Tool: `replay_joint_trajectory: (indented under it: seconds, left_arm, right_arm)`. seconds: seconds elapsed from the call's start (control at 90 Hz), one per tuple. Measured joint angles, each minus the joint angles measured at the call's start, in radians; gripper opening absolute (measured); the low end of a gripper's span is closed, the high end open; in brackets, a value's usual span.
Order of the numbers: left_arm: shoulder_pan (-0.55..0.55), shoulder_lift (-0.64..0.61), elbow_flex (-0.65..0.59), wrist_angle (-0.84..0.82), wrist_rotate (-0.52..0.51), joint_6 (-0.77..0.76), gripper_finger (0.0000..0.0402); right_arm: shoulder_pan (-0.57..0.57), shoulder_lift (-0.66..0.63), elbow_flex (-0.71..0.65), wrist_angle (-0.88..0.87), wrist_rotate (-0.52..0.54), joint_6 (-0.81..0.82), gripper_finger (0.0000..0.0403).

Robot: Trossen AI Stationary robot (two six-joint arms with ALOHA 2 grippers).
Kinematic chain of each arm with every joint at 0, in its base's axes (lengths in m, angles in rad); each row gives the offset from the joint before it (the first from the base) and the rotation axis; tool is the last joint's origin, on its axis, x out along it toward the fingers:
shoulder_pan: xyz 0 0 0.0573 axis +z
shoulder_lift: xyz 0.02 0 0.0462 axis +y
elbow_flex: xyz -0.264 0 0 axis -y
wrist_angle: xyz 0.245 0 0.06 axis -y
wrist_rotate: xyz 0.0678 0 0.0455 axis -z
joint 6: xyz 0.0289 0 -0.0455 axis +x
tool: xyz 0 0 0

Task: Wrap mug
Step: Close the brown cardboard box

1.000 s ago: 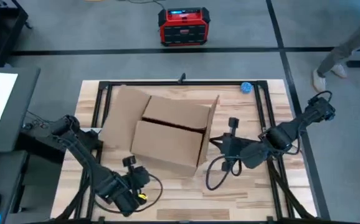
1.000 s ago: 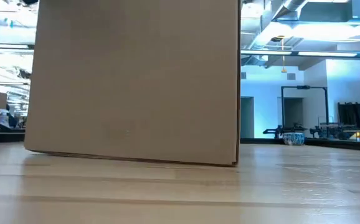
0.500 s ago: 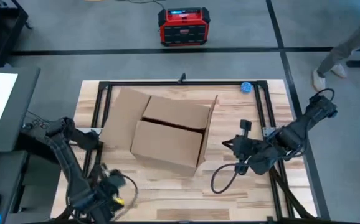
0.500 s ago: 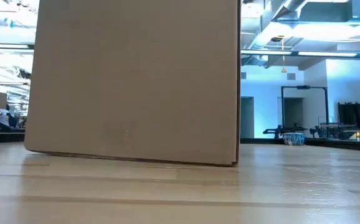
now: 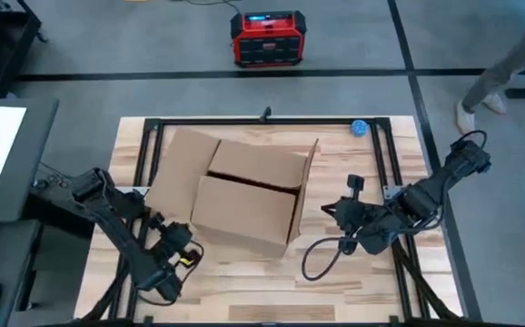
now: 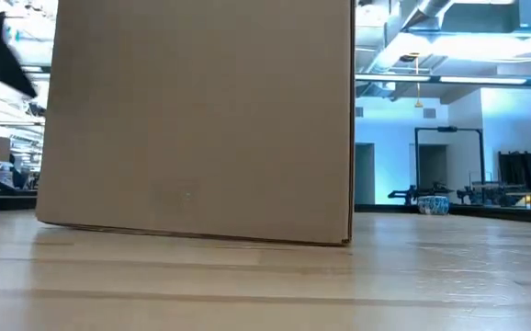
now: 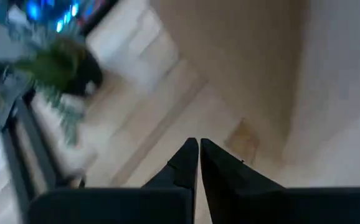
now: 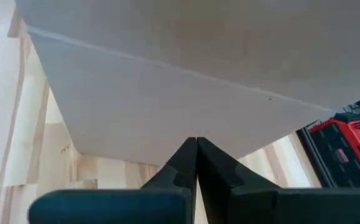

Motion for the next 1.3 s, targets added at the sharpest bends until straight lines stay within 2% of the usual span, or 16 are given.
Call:
replay_joint_trajectory:
  seconds: [0.167, 0.289, 0.356, 0.411, 0.556, 0.611, 0.767, 0.856, 1.0, 1.211, 1.3]
  left_arm:
    - [-0.009, 0.000, 0.053, 0.143, -0.146, 0.183, 0.0000]
    - [-0.016, 0.000, 0.099, 0.308, -0.249, 0.423, 0.0000]
    - [-0.017, 0.000, 0.132, 0.379, -0.268, 0.554, 0.0000]
    - [-0.017, 0.000, 0.166, 0.382, -0.267, 0.597, 0.0000]
    - [-0.030, 0.000, 0.262, 0.289, -0.219, 0.562, 0.0000]
    - [-0.038, 0.000, 0.303, 0.211, -0.164, 0.485, 0.0000]
    - [-0.049, -0.001, 0.370, 0.004, 0.067, 0.279, 0.0000]
    - [-0.056, -0.001, 0.367, -0.051, 0.089, 0.211, 0.0000]
    - [-0.054, -0.016, 0.349, -0.045, -0.037, 0.231, 0.0000]
    - [-0.052, -0.016, 0.384, -0.041, -0.356, 0.339, 0.0000]
    - [-0.052, -0.016, 0.411, -0.011, -0.443, 0.434, 0.0000]
  right_arm:
    - [0.005, 0.000, 0.000, 0.000, -0.003, 0.005, 0.0000]
    - [0.013, 0.000, 0.000, 0.000, -0.002, 0.016, 0.0000]
    - [0.014, 0.000, 0.000, 0.000, -0.002, 0.017, 0.0000]
    - [0.014, 0.000, 0.000, 0.000, -0.002, 0.027, 0.0000]
    - [0.014, 0.000, 0.000, -0.005, 0.018, 0.082, 0.0000]
    - [0.009, 0.000, 0.000, -0.028, 0.042, 0.128, 0.0000]
    - [-0.020, 0.000, 0.000, -0.152, 0.049, 0.243, 0.0000]
    - [-0.033, 0.000, 0.000, -0.193, 0.051, 0.267, 0.0000]
    - [-0.037, 0.000, 0.000, -0.171, 0.110, 0.224, 0.0000]
    - [0.001, 0.000, 0.000, -0.064, 0.208, 0.093, 0.0000]
    - [0.017, 0.000, 0.000, -0.005, 0.219, 0.031, 0.0000]
